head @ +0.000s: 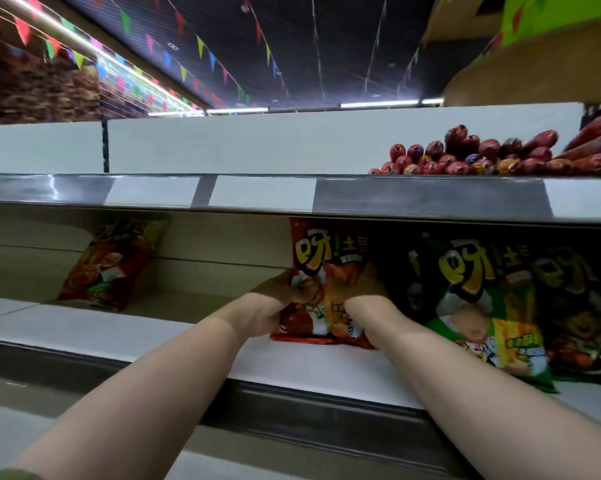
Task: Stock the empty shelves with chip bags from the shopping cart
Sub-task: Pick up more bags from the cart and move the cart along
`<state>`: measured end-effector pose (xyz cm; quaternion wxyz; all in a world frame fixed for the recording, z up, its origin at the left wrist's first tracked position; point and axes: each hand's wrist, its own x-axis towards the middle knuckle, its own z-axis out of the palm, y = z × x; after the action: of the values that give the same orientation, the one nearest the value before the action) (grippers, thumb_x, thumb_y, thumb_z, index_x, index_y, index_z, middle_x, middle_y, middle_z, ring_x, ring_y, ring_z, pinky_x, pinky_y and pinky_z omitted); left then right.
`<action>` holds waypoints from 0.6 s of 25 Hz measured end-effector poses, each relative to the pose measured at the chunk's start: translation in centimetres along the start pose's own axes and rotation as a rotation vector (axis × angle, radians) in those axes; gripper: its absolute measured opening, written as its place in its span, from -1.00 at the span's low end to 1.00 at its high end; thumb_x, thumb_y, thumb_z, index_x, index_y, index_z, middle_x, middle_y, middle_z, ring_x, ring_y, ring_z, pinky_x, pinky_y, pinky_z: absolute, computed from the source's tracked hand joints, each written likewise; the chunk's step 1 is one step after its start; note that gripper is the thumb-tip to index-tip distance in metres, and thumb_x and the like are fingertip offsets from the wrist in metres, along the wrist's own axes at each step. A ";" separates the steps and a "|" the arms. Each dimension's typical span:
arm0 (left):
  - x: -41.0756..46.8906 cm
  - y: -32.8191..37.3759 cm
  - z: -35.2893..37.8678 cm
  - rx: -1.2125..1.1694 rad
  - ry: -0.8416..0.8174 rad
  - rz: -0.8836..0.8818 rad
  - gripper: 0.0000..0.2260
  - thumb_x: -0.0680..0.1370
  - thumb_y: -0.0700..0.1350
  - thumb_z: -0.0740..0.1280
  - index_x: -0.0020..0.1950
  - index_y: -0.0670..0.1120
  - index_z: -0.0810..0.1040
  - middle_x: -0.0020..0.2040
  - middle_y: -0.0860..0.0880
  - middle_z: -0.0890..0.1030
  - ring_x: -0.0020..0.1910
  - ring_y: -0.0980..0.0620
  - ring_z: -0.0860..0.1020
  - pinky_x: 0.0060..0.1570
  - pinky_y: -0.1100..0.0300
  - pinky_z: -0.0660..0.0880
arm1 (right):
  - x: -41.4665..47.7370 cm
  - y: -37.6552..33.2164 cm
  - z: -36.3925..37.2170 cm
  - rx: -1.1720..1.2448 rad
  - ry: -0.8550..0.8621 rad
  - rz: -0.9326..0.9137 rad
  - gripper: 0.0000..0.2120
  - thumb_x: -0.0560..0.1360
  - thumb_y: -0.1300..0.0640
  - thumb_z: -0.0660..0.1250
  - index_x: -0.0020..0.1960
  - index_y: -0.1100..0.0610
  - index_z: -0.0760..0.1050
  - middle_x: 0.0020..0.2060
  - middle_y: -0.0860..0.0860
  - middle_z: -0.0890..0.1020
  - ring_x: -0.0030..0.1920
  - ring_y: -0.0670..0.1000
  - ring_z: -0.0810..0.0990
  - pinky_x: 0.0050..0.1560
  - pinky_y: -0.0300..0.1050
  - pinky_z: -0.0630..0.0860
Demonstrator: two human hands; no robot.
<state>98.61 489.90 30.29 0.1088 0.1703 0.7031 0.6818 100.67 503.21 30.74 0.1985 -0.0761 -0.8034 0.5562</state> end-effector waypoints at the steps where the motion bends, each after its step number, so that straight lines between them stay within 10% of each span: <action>1: 0.3 0.0 0.2 0.048 0.012 0.022 -0.70 0.54 -0.23 0.31 0.27 -0.12 0.46 0.18 -0.12 0.60 0.18 -0.11 0.56 0.27 -0.08 0.44 | 0.3 0.0 -0.1 0.008 0.008 0.001 -0.26 0.50 -0.07 0.32 0.51 0.11 0.01 0.45 0.15 0.23 0.42 0.22 0.25 0.37 0.13 0.29; 11: -2.2 1.0 1.0 0.181 0.191 0.024 -0.37 0.50 -0.28 0.35 0.50 -0.04 0.17 0.38 -0.01 0.40 0.30 -0.03 0.43 0.22 0.15 0.40 | 0.0 -0.4 0.3 -0.157 0.023 0.043 -0.34 0.48 -0.06 0.34 0.45 0.20 0.18 0.35 0.23 0.37 0.30 0.27 0.41 0.21 0.10 0.45; 15: -6.7 1.5 1.7 0.262 0.443 0.074 -0.41 0.51 -0.22 0.36 0.49 -0.11 0.20 0.42 -0.15 0.36 0.35 -0.10 0.40 0.16 0.21 0.38 | -5.7 -2.7 -0.2 -0.402 0.104 -0.303 -0.53 0.50 0.05 0.27 0.31 0.28 0.31 0.24 0.22 0.43 0.21 0.23 0.45 0.01 -0.05 0.39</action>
<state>105.60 488.90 31.14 -0.0961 0.0551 0.7854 0.6090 106.25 500.42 31.94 0.3015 -0.0214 -0.8887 0.3448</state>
